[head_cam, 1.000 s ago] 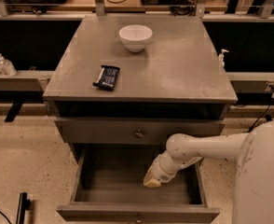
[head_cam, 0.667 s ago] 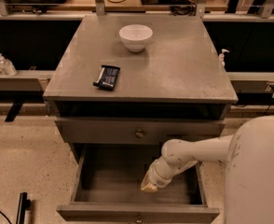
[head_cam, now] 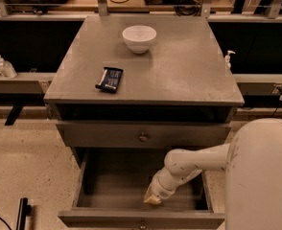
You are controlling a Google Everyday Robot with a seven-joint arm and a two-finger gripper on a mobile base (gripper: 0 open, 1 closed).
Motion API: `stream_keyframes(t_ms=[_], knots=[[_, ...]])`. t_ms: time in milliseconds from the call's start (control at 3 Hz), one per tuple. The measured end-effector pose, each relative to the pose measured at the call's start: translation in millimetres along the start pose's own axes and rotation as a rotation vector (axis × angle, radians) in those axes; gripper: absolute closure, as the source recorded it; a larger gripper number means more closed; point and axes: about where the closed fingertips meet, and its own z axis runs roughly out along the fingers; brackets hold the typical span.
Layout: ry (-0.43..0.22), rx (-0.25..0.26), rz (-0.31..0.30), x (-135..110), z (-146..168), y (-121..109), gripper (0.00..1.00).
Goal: Open middle drawer
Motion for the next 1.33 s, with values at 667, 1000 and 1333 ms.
stream_keyframes(t_ms=[667, 1000, 1333], knots=[[-0.079, -0.161, -0.044, -5.0, -2.0, 35.7, 1.0], [-0.106, -0.205, -0.058, -5.8, -3.5, 47.4, 1.0], [-0.106, -0.205, -0.058, -5.8, -3.5, 47.4, 1.0]])
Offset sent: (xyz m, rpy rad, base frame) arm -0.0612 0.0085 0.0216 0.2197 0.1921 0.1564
